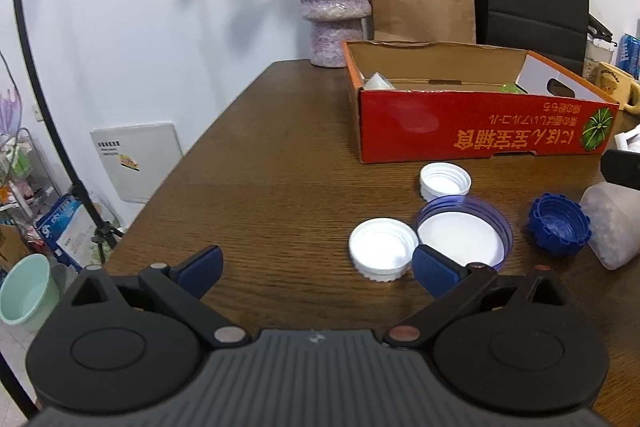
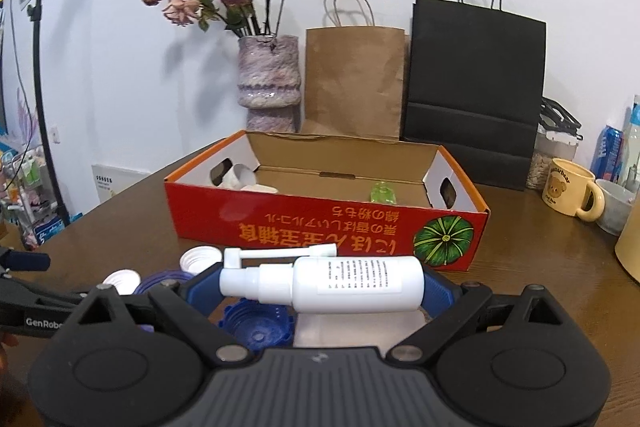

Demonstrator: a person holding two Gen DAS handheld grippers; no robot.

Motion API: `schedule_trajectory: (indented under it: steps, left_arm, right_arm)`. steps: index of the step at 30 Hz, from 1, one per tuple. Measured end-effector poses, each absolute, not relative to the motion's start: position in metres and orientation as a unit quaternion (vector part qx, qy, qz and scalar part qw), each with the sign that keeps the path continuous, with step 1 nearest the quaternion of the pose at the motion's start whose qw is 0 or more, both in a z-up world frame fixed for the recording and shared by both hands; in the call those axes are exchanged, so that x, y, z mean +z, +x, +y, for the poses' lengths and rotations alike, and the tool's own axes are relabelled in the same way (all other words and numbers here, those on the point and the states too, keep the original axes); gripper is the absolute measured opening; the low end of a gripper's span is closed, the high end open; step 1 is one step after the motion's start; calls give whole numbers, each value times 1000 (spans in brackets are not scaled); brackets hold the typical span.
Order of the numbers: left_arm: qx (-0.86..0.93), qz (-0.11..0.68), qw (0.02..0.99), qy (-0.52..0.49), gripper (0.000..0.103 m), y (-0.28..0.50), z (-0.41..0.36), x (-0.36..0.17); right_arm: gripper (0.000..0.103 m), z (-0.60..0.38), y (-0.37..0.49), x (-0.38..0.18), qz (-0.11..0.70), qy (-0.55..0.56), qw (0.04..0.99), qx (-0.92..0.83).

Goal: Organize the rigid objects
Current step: 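Grasp the white spray bottle with the right tool while the left tool grasps the white cap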

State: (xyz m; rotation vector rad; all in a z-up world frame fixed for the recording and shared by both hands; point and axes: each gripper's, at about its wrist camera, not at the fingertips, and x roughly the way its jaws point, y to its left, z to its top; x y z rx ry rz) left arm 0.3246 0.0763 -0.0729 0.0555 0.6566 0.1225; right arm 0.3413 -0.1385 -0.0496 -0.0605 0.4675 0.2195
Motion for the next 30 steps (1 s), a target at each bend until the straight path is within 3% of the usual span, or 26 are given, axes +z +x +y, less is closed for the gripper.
schedule_trajectory:
  steps: [5, 11, 14, 15, 30]
  left_arm:
    - [49, 325, 944, 31, 100, 331, 72, -77]
    - [42, 327, 944, 23, 78, 340, 71, -79]
    - [29, 330, 944, 15, 60, 344, 71, -80]
    - [24, 332, 943, 12, 42, 346, 71, -81]
    - [32, 301, 953, 19, 41, 335, 65, -68]
  right_arm:
    - [97, -143, 349, -56, 229, -21, 967, 108]
    - [97, -149, 356, -59, 226, -12, 968, 110]
    - [97, -151, 357, -59, 223, -9, 968, 111]
    - [97, -151, 357, -59, 223, -8, 968, 112]
    - [97, -149, 354, -60, 217, -9, 970, 112]
